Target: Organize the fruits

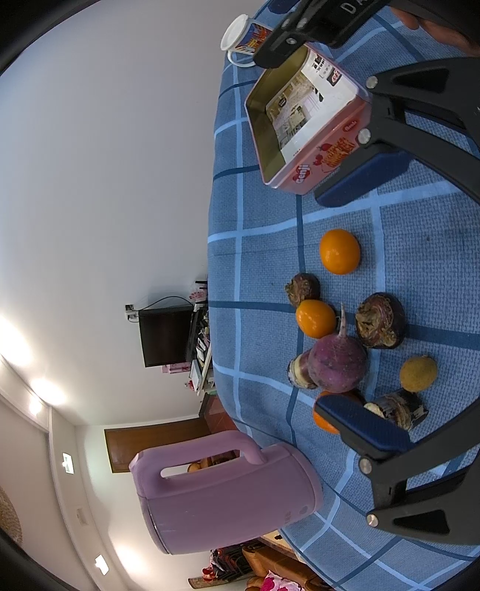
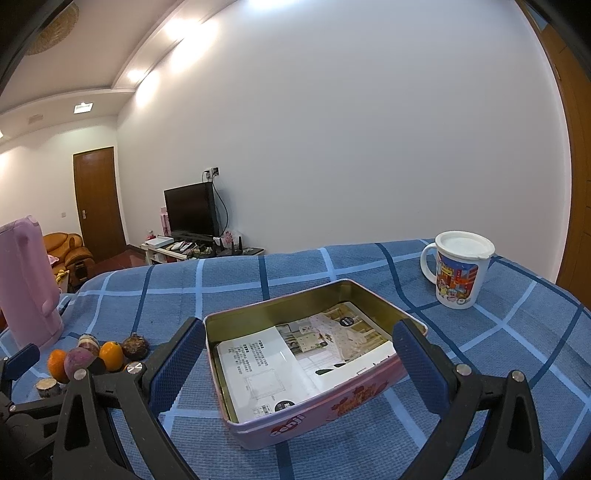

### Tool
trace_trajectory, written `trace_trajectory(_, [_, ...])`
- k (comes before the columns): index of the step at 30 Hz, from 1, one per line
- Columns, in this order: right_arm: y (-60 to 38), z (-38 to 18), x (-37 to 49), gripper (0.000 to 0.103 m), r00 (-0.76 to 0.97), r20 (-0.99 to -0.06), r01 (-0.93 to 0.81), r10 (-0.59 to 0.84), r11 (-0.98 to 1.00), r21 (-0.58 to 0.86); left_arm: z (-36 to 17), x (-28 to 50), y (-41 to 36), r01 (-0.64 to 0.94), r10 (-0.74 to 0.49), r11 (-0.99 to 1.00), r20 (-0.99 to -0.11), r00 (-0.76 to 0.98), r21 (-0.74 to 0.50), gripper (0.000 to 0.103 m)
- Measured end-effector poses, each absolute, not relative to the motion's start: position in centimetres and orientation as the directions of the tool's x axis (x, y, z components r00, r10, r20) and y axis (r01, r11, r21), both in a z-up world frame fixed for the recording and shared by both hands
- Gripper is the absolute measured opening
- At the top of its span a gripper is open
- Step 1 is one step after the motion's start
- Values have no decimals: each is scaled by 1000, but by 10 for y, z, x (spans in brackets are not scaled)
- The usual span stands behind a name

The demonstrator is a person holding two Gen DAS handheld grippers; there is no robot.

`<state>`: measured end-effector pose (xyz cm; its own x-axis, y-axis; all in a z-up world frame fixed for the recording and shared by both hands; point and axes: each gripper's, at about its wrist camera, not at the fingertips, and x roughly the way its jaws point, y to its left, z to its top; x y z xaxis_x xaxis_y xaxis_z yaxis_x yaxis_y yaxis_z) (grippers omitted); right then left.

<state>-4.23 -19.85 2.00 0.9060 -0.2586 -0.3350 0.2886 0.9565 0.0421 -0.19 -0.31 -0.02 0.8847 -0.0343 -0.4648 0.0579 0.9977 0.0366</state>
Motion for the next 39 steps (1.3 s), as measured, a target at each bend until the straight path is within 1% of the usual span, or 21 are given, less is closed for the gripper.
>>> trace_trajectory(18, [-198,19,-43,102,912,-336,267,-235,962,53,-1,-1,1,51,-37,999,-475,879,17,103])
trace_trajectory(23, [-195,19,-44,102,916,-339,248,-216,967,54,-4,-2,13,74,-82,997,-510,856,-36,103])
trace_trajectory(26, [-192,18,-43,102,918,-346,223,-193,974,48,-8,-4,29,62,-71,997,-550,832,-36,103])
trace_trajectory(30, [-184,17,-43,102,924,-360,155,-129,987,44,-8,-16,64,17,-47,998,-570,820,-58,103])
trace_trajectory(35, [-163,11,-39,100,917,-399,17,-1,999,37,-6,-31,101,-35,31,999,-578,816,4,103])
trace_trajectory(39, [-144,4,-32,85,876,-463,-115,135,991,71,-8,-42,125,-52,48,999,-596,802,11,103])
